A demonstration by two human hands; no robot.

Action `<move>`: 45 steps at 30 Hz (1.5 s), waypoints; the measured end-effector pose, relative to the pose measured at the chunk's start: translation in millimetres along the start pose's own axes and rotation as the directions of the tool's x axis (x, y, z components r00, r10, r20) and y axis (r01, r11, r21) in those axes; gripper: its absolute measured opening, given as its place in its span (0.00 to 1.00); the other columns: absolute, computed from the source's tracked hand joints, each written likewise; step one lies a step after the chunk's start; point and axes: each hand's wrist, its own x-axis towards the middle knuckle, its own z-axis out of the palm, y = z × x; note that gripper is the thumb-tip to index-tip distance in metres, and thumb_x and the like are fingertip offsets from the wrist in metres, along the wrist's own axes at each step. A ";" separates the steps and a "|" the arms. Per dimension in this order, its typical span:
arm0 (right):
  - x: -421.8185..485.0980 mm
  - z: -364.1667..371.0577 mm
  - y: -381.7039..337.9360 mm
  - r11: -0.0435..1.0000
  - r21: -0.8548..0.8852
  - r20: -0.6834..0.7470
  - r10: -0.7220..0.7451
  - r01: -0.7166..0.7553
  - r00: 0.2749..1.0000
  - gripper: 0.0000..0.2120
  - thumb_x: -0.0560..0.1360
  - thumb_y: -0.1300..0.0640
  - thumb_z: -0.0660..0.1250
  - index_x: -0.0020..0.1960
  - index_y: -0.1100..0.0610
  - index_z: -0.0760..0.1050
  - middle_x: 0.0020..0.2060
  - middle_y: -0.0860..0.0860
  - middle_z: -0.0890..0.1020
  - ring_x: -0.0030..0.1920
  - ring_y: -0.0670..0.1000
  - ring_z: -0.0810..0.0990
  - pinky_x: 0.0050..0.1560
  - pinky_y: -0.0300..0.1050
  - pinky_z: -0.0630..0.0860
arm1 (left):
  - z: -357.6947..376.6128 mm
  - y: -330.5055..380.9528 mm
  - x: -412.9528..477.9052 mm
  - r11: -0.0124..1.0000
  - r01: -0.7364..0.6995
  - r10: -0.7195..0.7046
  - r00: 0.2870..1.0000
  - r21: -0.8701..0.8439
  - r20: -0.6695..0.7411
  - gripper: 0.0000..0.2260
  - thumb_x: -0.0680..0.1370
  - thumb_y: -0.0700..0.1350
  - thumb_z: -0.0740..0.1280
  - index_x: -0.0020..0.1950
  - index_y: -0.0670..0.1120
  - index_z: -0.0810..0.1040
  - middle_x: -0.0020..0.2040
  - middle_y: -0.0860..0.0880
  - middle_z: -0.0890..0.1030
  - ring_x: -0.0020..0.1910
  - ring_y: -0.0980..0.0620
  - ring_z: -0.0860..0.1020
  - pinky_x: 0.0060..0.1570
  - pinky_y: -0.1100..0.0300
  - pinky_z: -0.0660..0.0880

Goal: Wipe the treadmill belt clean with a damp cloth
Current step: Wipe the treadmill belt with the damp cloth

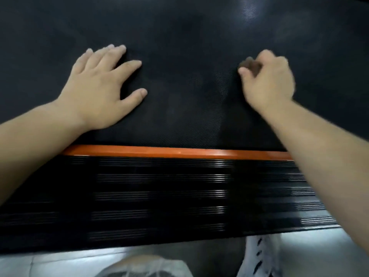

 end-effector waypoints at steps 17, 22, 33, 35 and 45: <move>-84.8 0.8 -65.5 0.730 0.373 0.234 -0.672 0.573 0.703 0.11 0.76 0.41 0.68 0.47 0.47 0.72 0.42 0.46 0.69 0.41 0.50 0.71 0.40 0.46 0.69 | -4.5 -11.8 -7.1 0.987 0.124 -0.126 0.992 0.102 0.011 0.32 0.79 0.68 0.50 0.81 0.57 0.59 0.83 0.48 0.54 0.82 0.48 0.49 0.79 0.42 0.44; -35.4 -2.4 -7.9 0.890 0.227 0.154 -0.433 0.394 0.888 0.12 0.76 0.42 0.67 0.47 0.47 0.68 0.45 0.48 0.71 0.44 0.53 0.74 0.41 0.45 0.64 | -6.1 -7.8 -6.3 0.986 0.144 -0.148 0.988 0.086 0.041 0.31 0.79 0.67 0.52 0.81 0.58 0.59 0.83 0.50 0.54 0.82 0.50 0.48 0.79 0.43 0.43; -48.8 -3.3 -15.8 0.889 0.182 0.120 -0.443 0.419 0.888 0.12 0.76 0.42 0.68 0.48 0.47 0.68 0.44 0.47 0.69 0.39 0.52 0.72 0.35 0.44 0.62 | -7.8 -6.5 -7.4 0.983 0.147 -0.152 0.988 0.105 0.037 0.32 0.78 0.67 0.51 0.81 0.56 0.61 0.83 0.47 0.55 0.82 0.48 0.50 0.79 0.40 0.46; -60.5 2.2 -29.3 0.906 0.146 0.100 -0.413 0.397 0.905 0.12 0.76 0.43 0.68 0.48 0.50 0.70 0.43 0.49 0.70 0.37 0.51 0.70 0.34 0.44 0.62 | -7.1 -8.4 -6.3 0.985 0.138 -0.143 0.989 0.102 0.042 0.32 0.78 0.67 0.50 0.81 0.57 0.60 0.83 0.48 0.55 0.82 0.48 0.49 0.79 0.40 0.46; -54.7 8.0 -77.4 0.952 0.116 0.090 -0.294 0.283 0.952 0.15 0.74 0.42 0.68 0.47 0.53 0.74 0.43 0.50 0.71 0.45 0.60 0.77 0.40 0.48 0.70 | -10.4 -14.7 -5.2 0.994 0.073 -0.083 0.989 0.085 0.121 0.31 0.80 0.66 0.46 0.82 0.57 0.53 0.84 0.46 0.48 0.82 0.46 0.42 0.77 0.37 0.40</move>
